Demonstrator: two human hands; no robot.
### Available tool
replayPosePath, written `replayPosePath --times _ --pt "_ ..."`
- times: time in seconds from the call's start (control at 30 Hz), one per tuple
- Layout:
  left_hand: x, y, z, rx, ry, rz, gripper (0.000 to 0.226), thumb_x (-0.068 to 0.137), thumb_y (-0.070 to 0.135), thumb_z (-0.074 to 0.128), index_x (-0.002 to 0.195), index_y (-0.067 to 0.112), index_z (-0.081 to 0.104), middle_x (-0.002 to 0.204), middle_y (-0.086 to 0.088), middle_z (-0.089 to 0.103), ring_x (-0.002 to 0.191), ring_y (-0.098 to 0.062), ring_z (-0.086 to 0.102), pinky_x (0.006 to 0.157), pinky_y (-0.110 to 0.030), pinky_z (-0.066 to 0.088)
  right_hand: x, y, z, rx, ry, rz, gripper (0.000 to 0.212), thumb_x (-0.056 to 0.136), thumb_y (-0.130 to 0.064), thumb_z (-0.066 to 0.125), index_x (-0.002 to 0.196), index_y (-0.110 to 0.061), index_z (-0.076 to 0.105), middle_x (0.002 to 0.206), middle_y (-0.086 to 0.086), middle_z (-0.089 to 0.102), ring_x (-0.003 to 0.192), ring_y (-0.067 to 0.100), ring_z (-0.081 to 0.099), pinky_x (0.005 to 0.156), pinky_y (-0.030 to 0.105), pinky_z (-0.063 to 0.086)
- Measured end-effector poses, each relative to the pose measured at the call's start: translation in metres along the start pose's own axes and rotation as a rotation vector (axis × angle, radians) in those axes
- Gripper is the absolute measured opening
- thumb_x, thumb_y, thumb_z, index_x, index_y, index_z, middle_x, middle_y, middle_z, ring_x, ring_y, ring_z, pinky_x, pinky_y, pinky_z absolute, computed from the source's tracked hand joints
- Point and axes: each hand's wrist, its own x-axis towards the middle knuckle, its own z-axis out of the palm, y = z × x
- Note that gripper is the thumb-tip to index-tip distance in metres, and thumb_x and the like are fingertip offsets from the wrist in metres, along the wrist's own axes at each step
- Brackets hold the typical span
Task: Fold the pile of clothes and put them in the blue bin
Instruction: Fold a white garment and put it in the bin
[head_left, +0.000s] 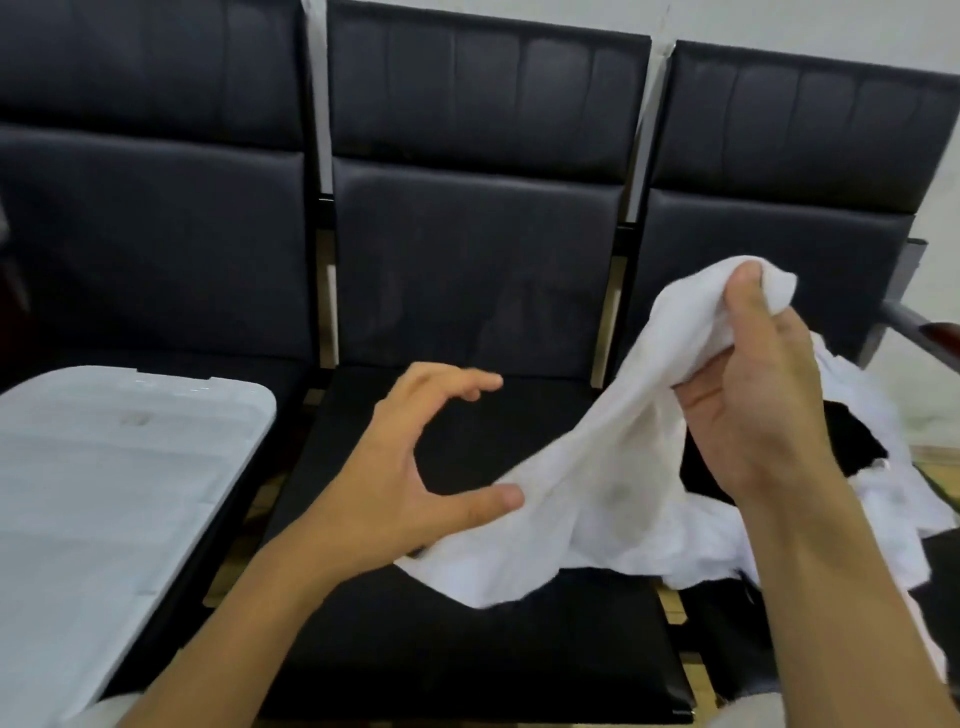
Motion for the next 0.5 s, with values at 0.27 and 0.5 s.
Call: replayPosePath --times 0.27,0.5 --pt "-0.015 -0.027 0.032 -0.209 -0.281 -0.257 0.059 0.087 0.036 0.074 0.138 0.037 0.043 0.113 0.005 0.065 0.107 -0.015 0.064 0.098 -0.044 0.051 -0.015 0.010 0.036 0.398 -0.407 0.335 0.044 0.095 -0.029 0.047 0.128 -0.001 0.055 0.116 0.017 0.071 0.100 0.024 0.073 0.076 0.029 0.061" --pt "-0.005 0.004 0.015 -0.403 0.302 -0.155 0.074 0.076 0.017 0.079 0.138 0.024 0.040 0.113 0.014 0.064 0.106 -0.008 0.066 0.079 -0.018 0.055 -0.028 0.058 0.055 -0.216 -0.714 0.310 0.031 0.100 -0.025 0.054 0.115 -0.002 0.068 0.109 0.017 0.073 0.101 0.028 0.071 0.107 0.061 0.041"
